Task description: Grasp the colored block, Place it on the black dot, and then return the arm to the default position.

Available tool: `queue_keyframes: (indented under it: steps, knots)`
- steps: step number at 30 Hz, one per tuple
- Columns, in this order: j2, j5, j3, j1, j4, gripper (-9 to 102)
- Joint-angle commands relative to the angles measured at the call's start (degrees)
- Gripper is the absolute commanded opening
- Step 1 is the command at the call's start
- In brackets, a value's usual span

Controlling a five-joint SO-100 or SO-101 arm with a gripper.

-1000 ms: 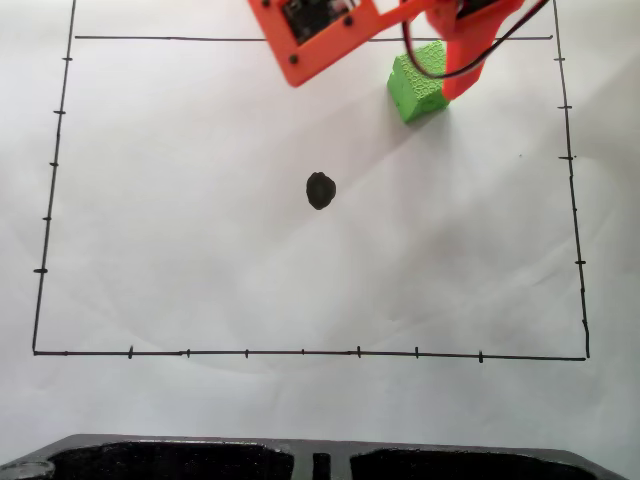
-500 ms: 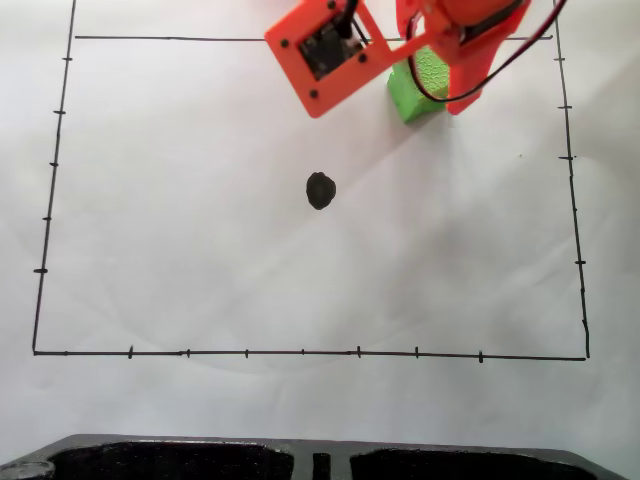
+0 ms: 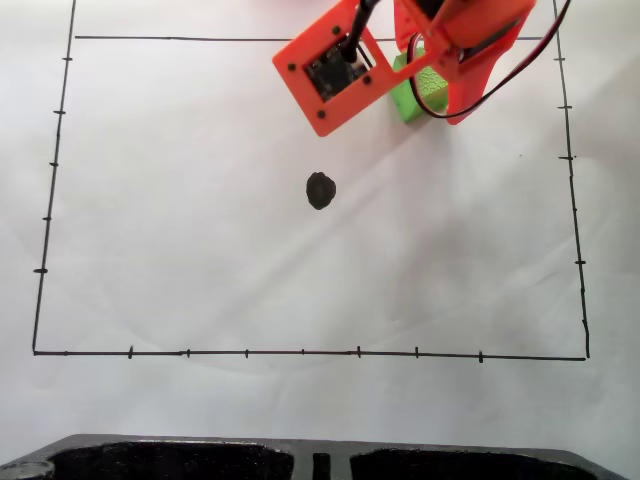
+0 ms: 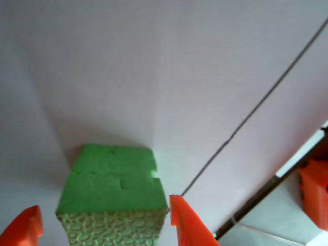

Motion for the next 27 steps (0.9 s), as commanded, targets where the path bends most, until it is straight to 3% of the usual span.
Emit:
queue_keyframes:
  steps: [1, 14, 27]
  knots:
    - [-0.26, -0.35, -0.26, 0.53, -0.53, 29]
    - [-0.62, 0.18, -0.26, -0.44, -3.34, 9]
    - [6.59, -2.55, -4.22, 4.66, 0.44, 6]
